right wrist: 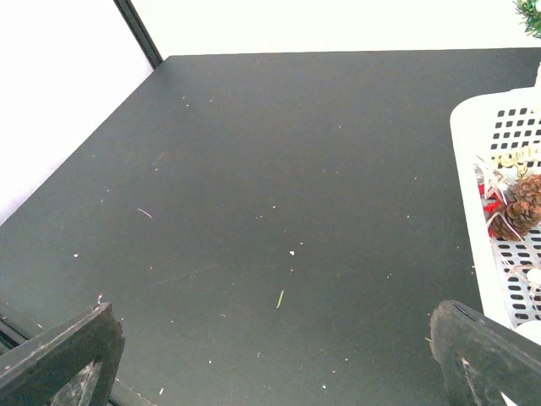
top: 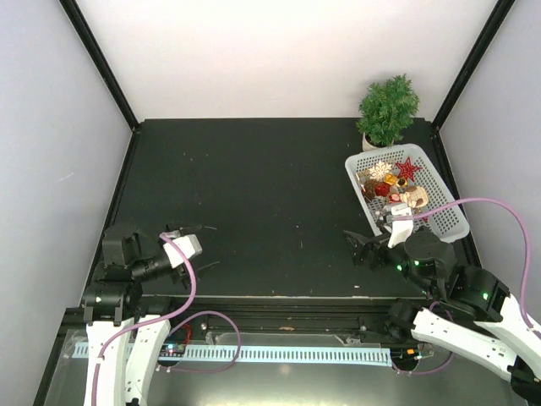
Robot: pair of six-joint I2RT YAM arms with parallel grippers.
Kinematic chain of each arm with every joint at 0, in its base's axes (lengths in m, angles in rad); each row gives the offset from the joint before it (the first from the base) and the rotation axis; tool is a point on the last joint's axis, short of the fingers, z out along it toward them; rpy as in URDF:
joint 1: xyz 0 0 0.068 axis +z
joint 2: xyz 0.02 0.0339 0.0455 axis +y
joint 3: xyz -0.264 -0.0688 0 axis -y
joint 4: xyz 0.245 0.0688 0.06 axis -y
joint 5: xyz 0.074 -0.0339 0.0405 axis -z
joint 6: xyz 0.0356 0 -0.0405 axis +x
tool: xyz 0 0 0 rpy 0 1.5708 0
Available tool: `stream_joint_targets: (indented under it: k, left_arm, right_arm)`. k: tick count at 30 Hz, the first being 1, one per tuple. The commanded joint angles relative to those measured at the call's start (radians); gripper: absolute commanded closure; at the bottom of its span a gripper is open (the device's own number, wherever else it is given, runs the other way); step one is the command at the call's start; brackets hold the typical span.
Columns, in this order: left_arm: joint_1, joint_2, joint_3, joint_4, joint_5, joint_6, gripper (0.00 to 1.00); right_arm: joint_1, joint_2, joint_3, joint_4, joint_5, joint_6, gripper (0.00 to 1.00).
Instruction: Decorate the small christmas tree
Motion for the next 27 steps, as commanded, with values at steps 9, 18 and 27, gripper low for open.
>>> stream_joint_targets:
  k: [9, 18, 27]
  left_arm:
    - [0.022, 0.007, 0.010, -0.016, 0.051, 0.010, 0.01]
    - [0.020, 0.049, 0.014, 0.000, 0.035, -0.016, 0.01]
    - [0.021, 0.055, 0.011, 0.027, 0.009, -0.052, 0.01]
  right_arm:
    - [0.005, 0.042, -0.011, -0.002, 0.015, 0.003, 0.00]
    - [-0.002, 0.203, -0.015, 0.116, 0.019, -0.008, 0.00]
    - [-0.393, 0.557, 0.270, 0.330, -0.059, -0.025, 0.00]
